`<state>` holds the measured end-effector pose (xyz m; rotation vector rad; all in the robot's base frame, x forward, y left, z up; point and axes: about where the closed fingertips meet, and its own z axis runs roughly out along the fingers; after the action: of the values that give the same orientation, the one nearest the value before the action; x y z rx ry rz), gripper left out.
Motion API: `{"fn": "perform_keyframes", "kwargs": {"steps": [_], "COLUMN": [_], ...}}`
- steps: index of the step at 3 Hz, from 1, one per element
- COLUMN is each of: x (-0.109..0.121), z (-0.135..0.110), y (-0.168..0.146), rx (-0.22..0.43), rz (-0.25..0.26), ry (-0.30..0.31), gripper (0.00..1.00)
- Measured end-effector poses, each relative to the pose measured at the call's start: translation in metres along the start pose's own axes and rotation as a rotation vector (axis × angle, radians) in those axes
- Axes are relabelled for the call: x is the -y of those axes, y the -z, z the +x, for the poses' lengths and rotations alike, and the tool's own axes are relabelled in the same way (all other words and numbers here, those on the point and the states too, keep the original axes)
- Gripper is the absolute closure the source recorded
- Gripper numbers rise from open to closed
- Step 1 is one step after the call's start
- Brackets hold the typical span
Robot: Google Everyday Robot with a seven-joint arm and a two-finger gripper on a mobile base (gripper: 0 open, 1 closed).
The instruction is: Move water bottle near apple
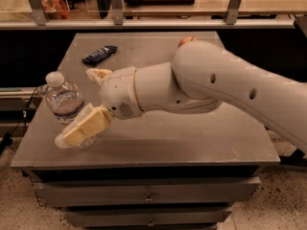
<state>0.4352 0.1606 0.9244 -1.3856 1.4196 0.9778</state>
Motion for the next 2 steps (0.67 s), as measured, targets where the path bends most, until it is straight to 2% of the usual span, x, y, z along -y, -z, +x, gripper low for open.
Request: {"fn": "perform_keyframes", "kwargs": {"steps": [1,2], "x": [-0.0035,-0.0032], "z": [-0.0042,-0.0027], "y": [-0.0184,-0.0218], "rx": [0.032,0.045], "rz": [-0.012,-0.007], "ry": [-0.011,-0.024], "gripper": [0.23,0.46]}}
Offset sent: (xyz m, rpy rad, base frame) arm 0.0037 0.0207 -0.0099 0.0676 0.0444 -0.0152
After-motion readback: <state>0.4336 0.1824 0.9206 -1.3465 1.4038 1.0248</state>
